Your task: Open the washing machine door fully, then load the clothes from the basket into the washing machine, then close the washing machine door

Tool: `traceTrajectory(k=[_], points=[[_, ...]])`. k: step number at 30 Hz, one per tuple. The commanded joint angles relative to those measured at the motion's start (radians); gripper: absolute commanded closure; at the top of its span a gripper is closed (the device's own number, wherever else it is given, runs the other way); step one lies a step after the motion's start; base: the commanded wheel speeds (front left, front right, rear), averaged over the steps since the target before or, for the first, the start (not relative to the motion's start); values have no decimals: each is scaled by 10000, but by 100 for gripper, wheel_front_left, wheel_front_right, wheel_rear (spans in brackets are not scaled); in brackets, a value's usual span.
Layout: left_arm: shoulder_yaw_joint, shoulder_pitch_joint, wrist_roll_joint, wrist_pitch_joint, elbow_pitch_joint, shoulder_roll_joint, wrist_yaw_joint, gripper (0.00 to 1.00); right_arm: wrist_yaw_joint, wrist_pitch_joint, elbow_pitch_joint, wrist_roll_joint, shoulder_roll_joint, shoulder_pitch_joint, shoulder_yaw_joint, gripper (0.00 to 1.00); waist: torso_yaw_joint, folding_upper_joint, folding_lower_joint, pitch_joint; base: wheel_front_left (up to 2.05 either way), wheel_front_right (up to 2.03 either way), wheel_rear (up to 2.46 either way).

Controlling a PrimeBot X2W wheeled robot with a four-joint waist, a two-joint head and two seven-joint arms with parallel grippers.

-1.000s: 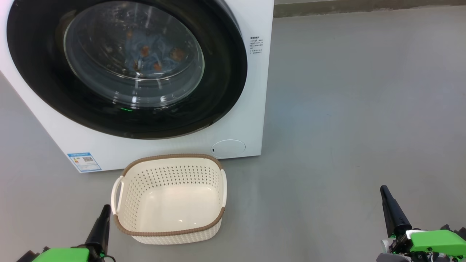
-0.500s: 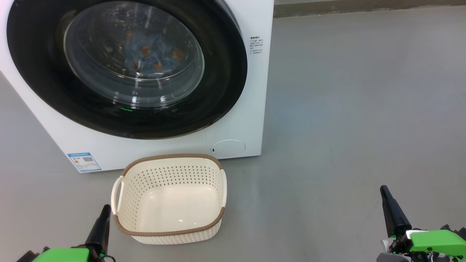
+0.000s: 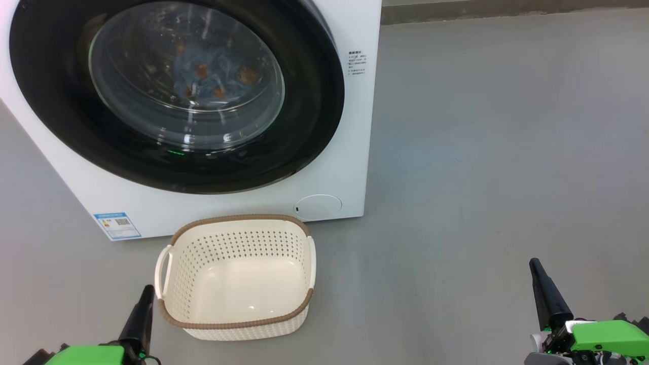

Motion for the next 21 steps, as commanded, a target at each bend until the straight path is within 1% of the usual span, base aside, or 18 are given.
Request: traceTrajectory(k=[1,21], points=[[339,-405,-76,58,-197,212,-100,100,16,46,-244,41,-39,-409,226,100,0,-1,0,0,0,0,0],[339,-405,-76,58,-197,212,-100,100,16,45,-244,42,-39,-409,227,100,0,-1,0,0,0,0,0]])
